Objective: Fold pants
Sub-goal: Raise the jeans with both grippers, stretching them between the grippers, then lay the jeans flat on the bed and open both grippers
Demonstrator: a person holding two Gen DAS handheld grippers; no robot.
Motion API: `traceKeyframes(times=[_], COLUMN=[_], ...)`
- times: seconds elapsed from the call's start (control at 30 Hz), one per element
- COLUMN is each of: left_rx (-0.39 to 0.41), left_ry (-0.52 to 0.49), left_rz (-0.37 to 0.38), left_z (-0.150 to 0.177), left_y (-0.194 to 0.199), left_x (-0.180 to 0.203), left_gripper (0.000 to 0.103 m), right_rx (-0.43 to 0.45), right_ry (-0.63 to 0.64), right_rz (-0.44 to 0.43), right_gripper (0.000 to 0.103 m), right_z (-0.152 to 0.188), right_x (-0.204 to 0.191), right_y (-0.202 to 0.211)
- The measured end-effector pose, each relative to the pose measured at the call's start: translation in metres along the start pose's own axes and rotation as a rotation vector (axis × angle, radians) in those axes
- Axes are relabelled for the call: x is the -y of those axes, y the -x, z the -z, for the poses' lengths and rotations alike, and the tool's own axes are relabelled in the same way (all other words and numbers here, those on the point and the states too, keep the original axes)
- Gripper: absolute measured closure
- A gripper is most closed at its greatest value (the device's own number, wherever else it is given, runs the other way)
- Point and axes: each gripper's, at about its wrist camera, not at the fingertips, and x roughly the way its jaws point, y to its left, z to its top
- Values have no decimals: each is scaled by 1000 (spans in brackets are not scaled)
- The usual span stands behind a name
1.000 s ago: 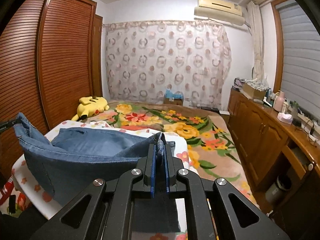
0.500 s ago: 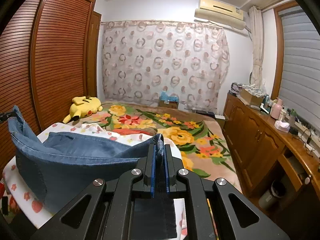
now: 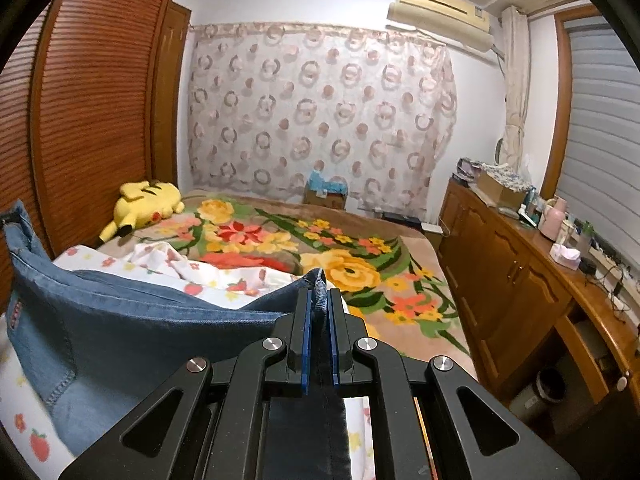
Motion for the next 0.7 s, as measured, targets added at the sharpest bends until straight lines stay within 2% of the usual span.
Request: traceKeyframes(times=[0.27, 0.47, 0.57, 0.6, 0.7], left_rx=[-74, -108, -114, -113, -84], left_ry=[-24, -12, -19, -23, -18], left_rz=[-35, -7, 11, 7, 14], left_z=[6, 19, 23, 25, 26], left_y=[-48, -59, -60, -59, -53], left_x=[7, 7, 9, 9, 7], left_gripper=[94, 94, 84, 76, 57], right_rx=[-87, -141, -163, -166, -168], right_ry=[-11, 19, -6, -17, -35], right_rz=[16, 28, 11, 7, -7], right_gripper=[96, 96, 96, 96, 86], right_z=[-13, -19, -18, -20, -27], right_x=[-3, -11, -6, -3, 0], right_y=[-45, -56, -51, -50, -42])
